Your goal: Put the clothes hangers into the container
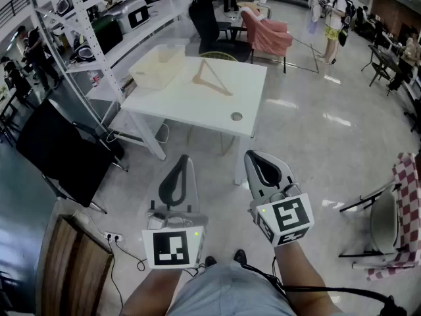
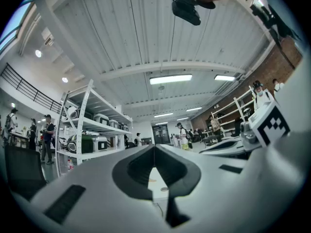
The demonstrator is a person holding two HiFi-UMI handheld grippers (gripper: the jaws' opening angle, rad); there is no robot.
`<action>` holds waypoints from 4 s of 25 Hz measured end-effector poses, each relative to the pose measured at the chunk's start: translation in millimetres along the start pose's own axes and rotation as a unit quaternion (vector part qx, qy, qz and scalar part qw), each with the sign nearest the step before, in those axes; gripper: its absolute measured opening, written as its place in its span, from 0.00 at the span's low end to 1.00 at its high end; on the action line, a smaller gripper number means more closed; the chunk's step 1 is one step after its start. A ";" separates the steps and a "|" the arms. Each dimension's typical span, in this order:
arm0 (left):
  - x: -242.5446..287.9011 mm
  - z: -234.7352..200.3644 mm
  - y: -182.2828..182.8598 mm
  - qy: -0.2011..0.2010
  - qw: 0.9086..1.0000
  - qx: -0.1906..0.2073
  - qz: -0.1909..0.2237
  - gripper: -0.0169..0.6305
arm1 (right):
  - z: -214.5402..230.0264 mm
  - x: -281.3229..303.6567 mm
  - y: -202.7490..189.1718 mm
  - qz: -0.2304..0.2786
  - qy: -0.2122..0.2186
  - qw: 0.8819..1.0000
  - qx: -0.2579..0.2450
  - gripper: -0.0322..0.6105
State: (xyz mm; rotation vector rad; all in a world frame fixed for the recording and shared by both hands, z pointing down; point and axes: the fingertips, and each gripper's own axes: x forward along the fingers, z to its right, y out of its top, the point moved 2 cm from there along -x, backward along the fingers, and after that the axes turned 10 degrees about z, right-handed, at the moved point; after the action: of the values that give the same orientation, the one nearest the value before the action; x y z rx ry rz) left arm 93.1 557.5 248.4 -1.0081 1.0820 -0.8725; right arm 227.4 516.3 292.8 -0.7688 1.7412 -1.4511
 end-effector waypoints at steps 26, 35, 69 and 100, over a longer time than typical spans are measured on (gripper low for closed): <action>48.9 7.8 -29.8 0.035 0.999 0.031 -0.015 0.05 | 61.1 35.1 -28.7 -0.008 0.039 0.998 0.047 0.07; 123.9 -42.7 -74.6 0.040 0.999 0.015 -0.025 0.05 | 78.0 128.2 -64.1 -0.031 0.054 0.997 0.055 0.07; 325.8 -190.5 -168.3 0.037 0.999 0.005 -0.017 0.05 | 137.9 382.2 -111.7 -0.039 0.040 0.998 0.024 0.07; 521.0 -257.1 -245.7 0.025 0.998 0.001 -0.054 0.05 | 222.2 581.9 -194.7 -0.093 0.080 0.991 0.052 0.07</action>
State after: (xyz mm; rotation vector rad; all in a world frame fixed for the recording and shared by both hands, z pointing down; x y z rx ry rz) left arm -44.6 -56.3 295.9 -1.0554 1.0769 -0.9897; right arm 88.4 -116.4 371.2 -0.7951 1.7320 -1.7589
